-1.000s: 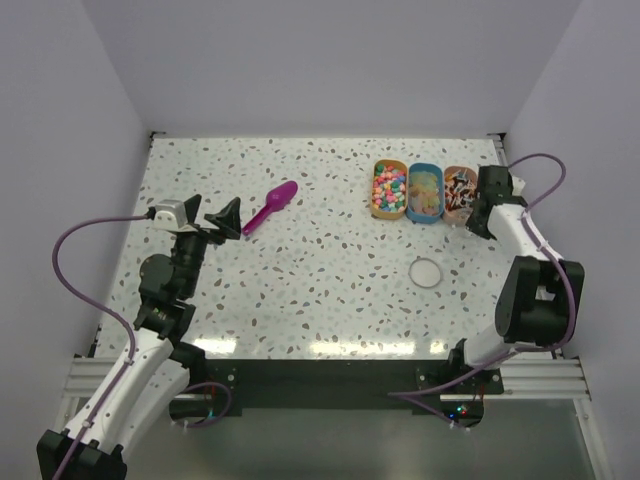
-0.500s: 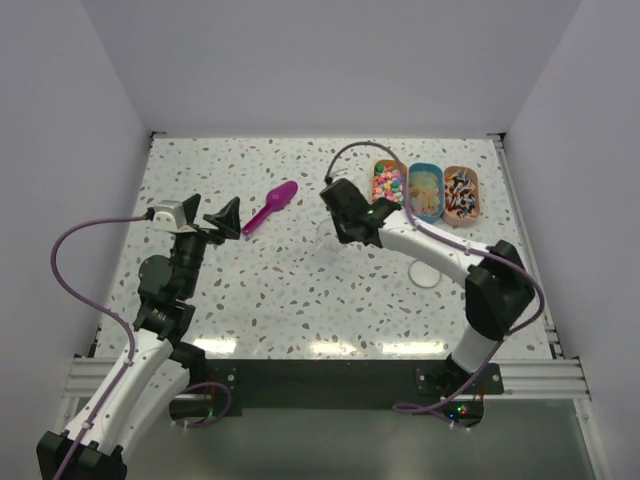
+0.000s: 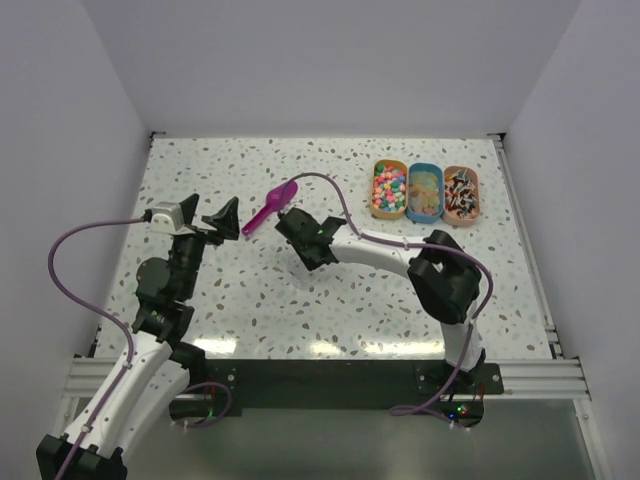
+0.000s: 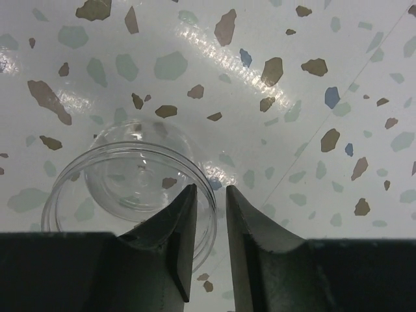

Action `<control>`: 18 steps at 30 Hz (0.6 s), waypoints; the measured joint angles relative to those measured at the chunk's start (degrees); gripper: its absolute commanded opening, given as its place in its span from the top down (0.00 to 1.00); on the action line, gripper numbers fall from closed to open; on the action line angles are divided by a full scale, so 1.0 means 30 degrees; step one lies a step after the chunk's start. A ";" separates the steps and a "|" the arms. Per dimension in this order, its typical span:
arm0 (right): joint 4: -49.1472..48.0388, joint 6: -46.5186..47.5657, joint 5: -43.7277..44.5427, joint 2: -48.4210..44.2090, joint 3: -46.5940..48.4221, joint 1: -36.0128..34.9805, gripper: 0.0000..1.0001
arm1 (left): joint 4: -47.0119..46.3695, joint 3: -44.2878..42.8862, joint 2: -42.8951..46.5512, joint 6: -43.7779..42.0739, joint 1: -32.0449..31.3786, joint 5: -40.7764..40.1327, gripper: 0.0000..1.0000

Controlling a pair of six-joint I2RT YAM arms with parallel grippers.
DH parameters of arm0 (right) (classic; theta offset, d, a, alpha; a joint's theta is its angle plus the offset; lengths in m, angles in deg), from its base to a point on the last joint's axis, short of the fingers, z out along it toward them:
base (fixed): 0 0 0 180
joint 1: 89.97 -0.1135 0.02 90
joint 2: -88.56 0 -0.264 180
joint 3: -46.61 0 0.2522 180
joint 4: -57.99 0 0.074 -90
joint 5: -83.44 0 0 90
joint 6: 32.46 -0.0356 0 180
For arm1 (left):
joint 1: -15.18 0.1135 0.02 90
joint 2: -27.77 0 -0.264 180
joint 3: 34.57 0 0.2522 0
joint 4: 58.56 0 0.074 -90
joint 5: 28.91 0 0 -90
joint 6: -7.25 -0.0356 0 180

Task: Pack the candies
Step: Place the packing bottle at the center of the board, then pick up the storage box at the center of the board.

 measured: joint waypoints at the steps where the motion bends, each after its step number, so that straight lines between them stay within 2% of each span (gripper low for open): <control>1: 0.0000 0.0044 -0.0066 -0.0051 0.0058 0.0029 0.66 | 0.0000 0.0000 -0.0022 -0.0095 0.0000 -0.0007 0.00; 3: 0.0131 0.0117 -0.0131 -0.0299 0.0058 0.0044 0.57 | 0.0007 0.0000 -0.0080 -0.0262 0.0000 0.0000 0.00; 5: 0.0452 0.0204 -0.0189 -0.0831 0.0051 0.0044 0.53 | 0.0000 0.0000 -0.0248 -0.0357 0.0000 0.0036 0.00; 11: 0.0940 0.0736 -0.0051 -0.4583 -0.0444 0.0903 0.49 | 0.0073 -0.0015 -0.1457 -0.0408 0.0000 0.0488 0.00; 14: 0.0831 0.0933 -0.0590 -0.6827 -0.0896 0.3504 0.49 | 0.0372 -0.0168 -0.2273 -0.0408 0.0000 0.0780 0.00; 18: 0.0335 0.0998 -0.0801 -0.8116 -0.0984 0.9806 0.50 | 0.0772 -0.0532 -0.2885 -0.0408 0.0000 0.1239 0.00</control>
